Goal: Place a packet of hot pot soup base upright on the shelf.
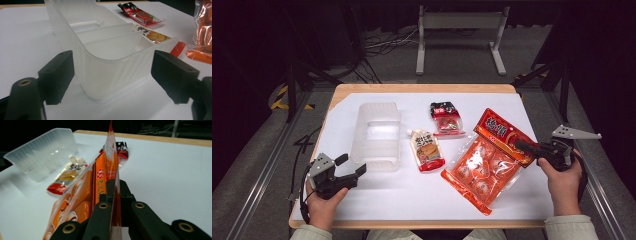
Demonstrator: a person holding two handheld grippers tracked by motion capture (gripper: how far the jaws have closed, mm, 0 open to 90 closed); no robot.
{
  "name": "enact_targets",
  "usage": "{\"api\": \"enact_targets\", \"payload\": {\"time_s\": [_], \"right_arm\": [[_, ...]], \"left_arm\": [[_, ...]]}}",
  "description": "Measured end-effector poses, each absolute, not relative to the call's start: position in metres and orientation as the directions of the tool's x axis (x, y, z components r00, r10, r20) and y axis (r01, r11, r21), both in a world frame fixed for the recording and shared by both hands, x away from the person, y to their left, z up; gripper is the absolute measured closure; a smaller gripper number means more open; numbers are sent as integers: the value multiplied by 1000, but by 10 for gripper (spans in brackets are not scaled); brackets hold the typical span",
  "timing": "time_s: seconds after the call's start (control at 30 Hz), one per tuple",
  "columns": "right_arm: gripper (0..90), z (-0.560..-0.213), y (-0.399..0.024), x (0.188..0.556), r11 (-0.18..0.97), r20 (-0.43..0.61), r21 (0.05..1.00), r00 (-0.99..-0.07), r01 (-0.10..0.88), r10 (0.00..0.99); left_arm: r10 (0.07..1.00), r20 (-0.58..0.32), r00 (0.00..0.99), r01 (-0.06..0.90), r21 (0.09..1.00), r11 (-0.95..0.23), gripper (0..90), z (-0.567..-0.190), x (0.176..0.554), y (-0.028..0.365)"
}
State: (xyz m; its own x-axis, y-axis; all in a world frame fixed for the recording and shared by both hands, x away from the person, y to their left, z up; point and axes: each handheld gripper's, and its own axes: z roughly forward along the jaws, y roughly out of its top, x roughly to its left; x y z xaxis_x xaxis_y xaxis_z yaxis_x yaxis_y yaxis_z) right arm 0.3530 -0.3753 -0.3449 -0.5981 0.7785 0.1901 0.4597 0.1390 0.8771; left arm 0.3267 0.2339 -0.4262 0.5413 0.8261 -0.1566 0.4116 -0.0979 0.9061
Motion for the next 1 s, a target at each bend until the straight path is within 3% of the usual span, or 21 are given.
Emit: {"api": "enact_targets", "payload": {"time_s": [0.07,0.13,0.33,0.6,0.73,1.0], "right_arm": [[900,-337,-371,349,151,180,881,-612,449,770],[900,-331,-366,345,154,175,885,-622,439,763],[900,-311,-352,333,182,149,900,-670,397,727],[900,-286,-334,318,234,119,898,-716,374,688],[900,-274,-329,311,255,97,903,-741,347,665],[900,-260,-323,309,302,55,898,-760,322,647]], "left_arm": [[830,-141,539,391,915,-98,220,-425,325,234],[827,-126,548,375,921,-108,315,-423,324,233],[834,-101,542,338,935,-106,310,-421,323,233],[828,-142,543,364,928,-80,340,-417,322,234],[823,-136,551,328,942,-64,352,-418,322,235],[796,-182,578,289,957,9,294,-421,322,239]]}}
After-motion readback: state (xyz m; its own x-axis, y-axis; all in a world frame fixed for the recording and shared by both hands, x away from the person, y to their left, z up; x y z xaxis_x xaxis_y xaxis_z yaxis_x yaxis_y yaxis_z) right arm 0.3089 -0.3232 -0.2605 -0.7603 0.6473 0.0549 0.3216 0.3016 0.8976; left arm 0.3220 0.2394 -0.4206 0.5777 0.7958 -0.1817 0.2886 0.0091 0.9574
